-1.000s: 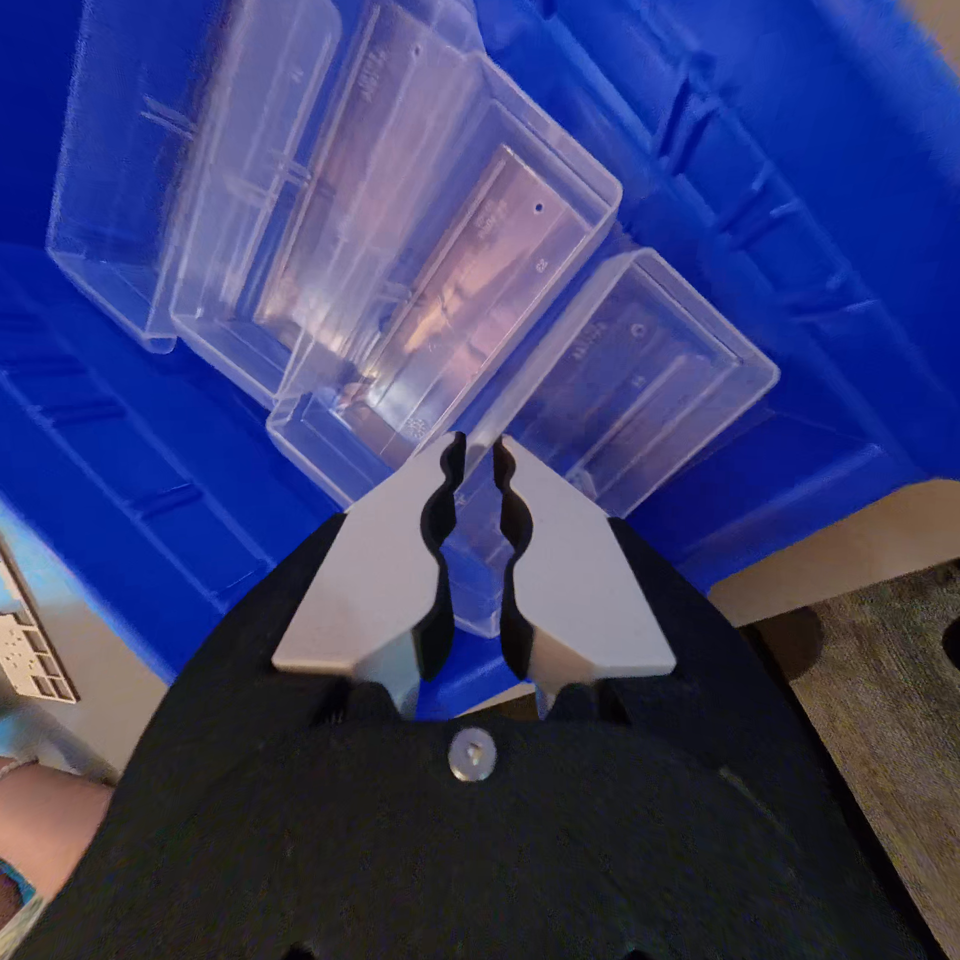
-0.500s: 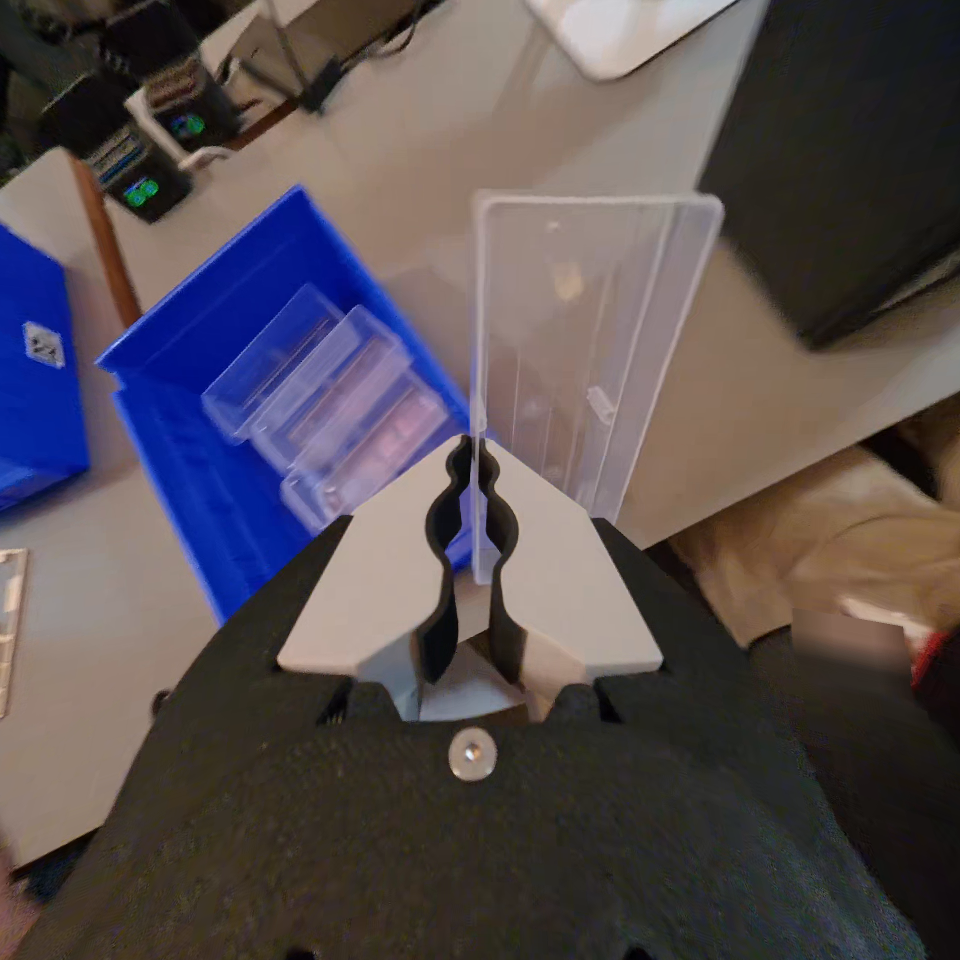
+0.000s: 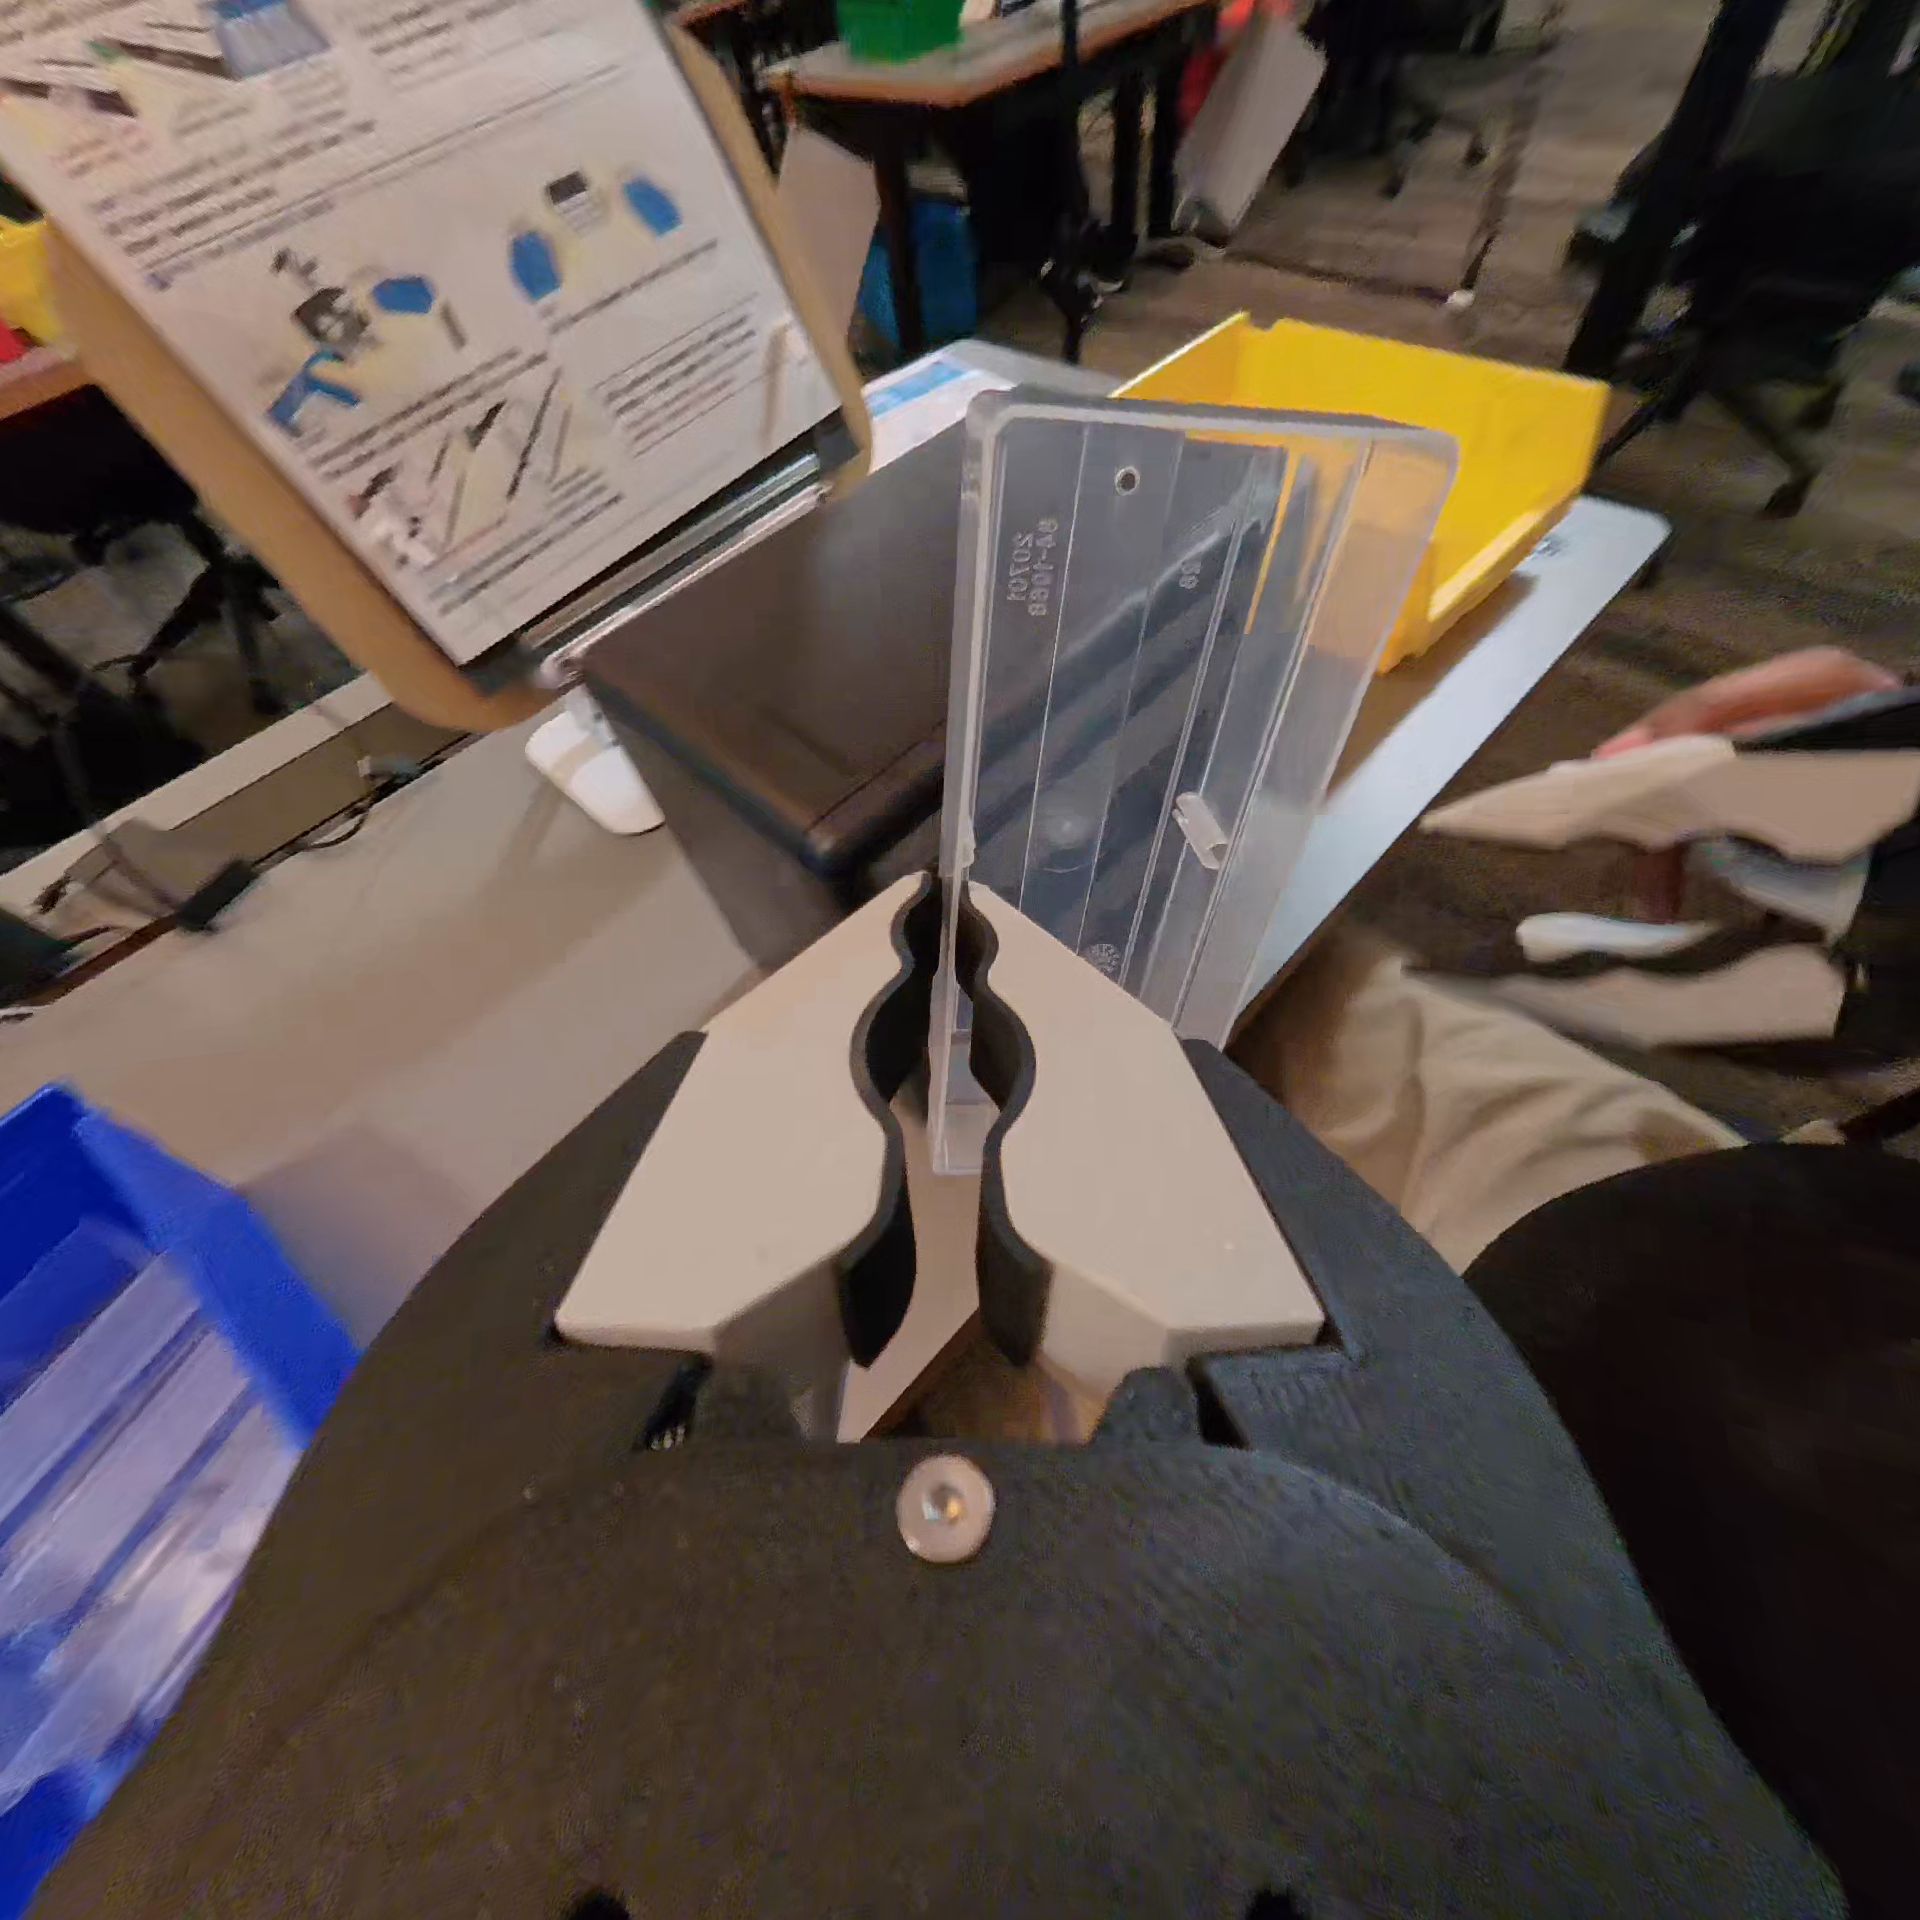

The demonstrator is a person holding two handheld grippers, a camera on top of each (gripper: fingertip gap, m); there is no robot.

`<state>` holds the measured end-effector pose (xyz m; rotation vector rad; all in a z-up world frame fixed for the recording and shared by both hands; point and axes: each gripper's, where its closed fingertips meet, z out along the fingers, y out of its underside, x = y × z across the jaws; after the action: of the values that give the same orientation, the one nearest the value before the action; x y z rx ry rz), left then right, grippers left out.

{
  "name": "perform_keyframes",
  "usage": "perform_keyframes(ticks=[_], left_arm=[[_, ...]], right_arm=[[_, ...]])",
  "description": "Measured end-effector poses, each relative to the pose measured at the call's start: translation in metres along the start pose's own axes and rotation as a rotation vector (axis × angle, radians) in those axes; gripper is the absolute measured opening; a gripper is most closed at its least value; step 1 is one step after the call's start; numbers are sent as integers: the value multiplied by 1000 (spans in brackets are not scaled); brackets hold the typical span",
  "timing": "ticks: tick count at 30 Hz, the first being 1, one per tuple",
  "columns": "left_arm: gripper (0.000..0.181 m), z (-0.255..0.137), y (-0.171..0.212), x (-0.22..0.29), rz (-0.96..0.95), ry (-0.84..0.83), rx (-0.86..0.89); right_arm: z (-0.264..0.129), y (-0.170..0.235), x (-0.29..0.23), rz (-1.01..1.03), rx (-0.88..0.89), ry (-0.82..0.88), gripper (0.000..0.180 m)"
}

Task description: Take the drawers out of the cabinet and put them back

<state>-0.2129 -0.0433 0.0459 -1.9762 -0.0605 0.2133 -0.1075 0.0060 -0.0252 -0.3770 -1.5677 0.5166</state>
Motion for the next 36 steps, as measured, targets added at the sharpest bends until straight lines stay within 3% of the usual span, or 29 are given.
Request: perform_keyframes(ticks=[3, 5, 9, 12, 15, 18, 26, 27, 30, 31, 34, 36], left_arm=[[0, 19, 0, 25, -37, 54, 17], [0, 32, 2, 29, -32, 42, 12], [0, 41, -18, 26, -11, -1, 40], [0, 43, -32, 28, -21, 2, 75], [0, 49, -32, 31, -27, 7, 85], [0, 58, -25, 32, -48, 20, 81], [0, 61, -13, 39, -119, 135, 112], [3, 60, -13, 41, -137, 166, 127], [56, 50, -25, 46, -216, 257, 244], [66, 44, -30, 44, -245, 270, 287], [80, 26, -37, 20, -318, 228, 402], [81, 14, -35, -4, -368, 163, 473]], right_arm=[[1, -49, 0, -191, 60, 83, 33], [8, -69, 6, -327, 56, 185, 1], [51, -42, 1, -406, -218, 191, 30], [74, -25, -9, -323, -288, 129, 38], [80, -15, -2, -328, -333, 165, 32], [80, -4, 2, -367, -351, 185, 14], [69, -2, -10, -357, -306, 83, 11], [66, -5, -12, -331, -285, 56, 11], [56, -19, -19, -248, -202, -31, 11], [51, -23, -21, -211, -184, -64, 11], [36, -34, -32, -47, -135, -213, 12], [25, -38, -45, 91, -104, -363, 12]])
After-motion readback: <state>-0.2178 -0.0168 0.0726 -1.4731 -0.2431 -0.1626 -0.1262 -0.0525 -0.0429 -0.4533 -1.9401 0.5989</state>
